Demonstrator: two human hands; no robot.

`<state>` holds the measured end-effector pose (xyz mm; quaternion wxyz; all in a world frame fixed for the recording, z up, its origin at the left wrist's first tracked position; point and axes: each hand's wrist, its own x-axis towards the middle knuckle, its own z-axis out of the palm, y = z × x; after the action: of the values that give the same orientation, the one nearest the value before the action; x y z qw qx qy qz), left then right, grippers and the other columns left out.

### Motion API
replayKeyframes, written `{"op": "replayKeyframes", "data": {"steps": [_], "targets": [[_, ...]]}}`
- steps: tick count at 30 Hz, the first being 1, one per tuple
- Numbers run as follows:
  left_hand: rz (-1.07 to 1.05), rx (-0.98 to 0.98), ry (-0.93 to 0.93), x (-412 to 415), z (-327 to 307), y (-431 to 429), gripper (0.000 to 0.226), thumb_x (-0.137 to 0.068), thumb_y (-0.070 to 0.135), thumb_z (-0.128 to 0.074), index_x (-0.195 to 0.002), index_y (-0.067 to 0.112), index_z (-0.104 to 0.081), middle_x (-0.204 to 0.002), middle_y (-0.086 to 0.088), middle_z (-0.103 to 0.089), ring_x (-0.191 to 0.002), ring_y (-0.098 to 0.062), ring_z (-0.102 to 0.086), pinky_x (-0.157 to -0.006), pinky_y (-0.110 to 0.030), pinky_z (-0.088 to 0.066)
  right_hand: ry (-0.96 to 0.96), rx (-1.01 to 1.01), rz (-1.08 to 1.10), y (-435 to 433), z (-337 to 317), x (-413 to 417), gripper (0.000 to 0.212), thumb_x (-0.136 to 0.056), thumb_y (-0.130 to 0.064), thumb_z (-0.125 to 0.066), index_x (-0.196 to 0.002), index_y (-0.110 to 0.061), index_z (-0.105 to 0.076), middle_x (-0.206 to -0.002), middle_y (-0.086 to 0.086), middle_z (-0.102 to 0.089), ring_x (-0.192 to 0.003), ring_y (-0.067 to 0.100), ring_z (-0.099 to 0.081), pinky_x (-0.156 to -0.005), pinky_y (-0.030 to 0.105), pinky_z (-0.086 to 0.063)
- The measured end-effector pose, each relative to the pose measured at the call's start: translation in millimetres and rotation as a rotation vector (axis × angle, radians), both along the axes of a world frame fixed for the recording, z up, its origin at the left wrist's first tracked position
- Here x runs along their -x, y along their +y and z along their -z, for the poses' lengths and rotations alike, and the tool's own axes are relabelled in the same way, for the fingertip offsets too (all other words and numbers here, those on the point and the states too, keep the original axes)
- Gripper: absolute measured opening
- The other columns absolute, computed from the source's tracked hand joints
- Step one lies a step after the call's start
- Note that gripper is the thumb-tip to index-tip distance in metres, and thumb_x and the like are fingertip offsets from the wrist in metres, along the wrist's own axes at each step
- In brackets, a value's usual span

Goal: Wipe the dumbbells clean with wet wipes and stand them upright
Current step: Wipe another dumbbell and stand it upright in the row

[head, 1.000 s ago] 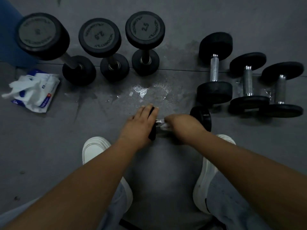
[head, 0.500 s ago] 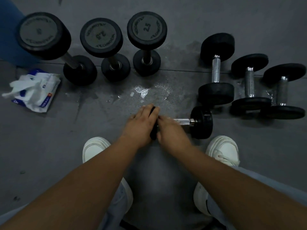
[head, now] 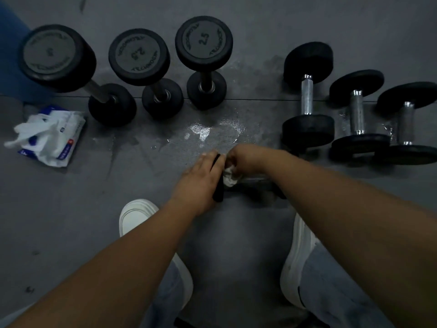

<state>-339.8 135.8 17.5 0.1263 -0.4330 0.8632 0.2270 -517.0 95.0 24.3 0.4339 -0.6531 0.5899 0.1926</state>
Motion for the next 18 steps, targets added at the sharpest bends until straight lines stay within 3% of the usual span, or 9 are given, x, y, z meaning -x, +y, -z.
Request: {"op": "replayKeyframes", "data": {"steps": [3,6,8,12,18], "targets": [[0.041,-0.032,-0.013,-4,-6,-9,0.12,-0.067,0.041,-0.083,-0.156,0.016,-0.006,-0.162,-0.002,-0.009,-0.144,-0.024,-0.028,-0.108,-0.039,-0.037,0.014,-0.188,-0.046,-8,7,3,0.04,-0.069,-0.039,-0.082,-0.106,-0.03,-0.07,-0.099,-0.008,-0.067,-0.094,0.016,-0.062,-0.091,0.03,-0.048],[0.05,-0.056,-0.019,-4,-7,-12,0.124,-0.063,0.044,-0.084,-0.156,0.015,-0.006,-0.162,-0.002,-0.011,-0.144,-0.023,-0.028,-0.107,-0.037,-0.038,0.085,-0.2,-0.124,7,19,-8,0.038,-0.073,-0.041,-0.077,-0.105,-0.022,-0.07,-0.103,0.0,-0.069,-0.091,0.02,-0.064,-0.087,0.03,-0.049],[0.037,-0.062,-0.016,-2,-5,-11,0.124,-0.063,0.046,-0.083,-0.156,0.014,-0.006,-0.162,-0.004,-0.01,-0.144,-0.024,-0.027,-0.107,-0.037,-0.038,0.081,-0.095,-0.09,22,22,-13,0.031,-0.08,-0.035,-0.071,-0.105,-0.016,-0.068,-0.105,0.007,-0.069,-0.09,0.024,-0.064,-0.078,0.026,-0.048],[0.069,0.009,-0.009,-3,-6,-8,0.115,-0.061,0.048,-0.081,-0.152,0.013,-0.019,-0.156,-0.005,-0.023,-0.136,-0.024,-0.037,-0.102,-0.034,-0.041,0.203,0.212,-0.067,50,18,-19,0.025,-0.093,-0.025,-0.052,-0.116,-0.016,-0.057,-0.118,0.008,-0.062,-0.108,0.029,-0.061,-0.082,0.033,-0.046],[0.071,0.143,0.145,2,-5,-10,0.094,-0.066,0.031,-0.076,-0.147,0.014,-0.032,-0.15,-0.005,-0.032,-0.138,-0.026,-0.036,-0.1,-0.039,-0.046,0.209,0.451,0.011,63,19,-11,0.017,-0.093,-0.016,-0.046,-0.11,-0.016,-0.049,-0.109,0.009,-0.064,-0.097,0.031,-0.063,-0.075,0.035,-0.043]]}}
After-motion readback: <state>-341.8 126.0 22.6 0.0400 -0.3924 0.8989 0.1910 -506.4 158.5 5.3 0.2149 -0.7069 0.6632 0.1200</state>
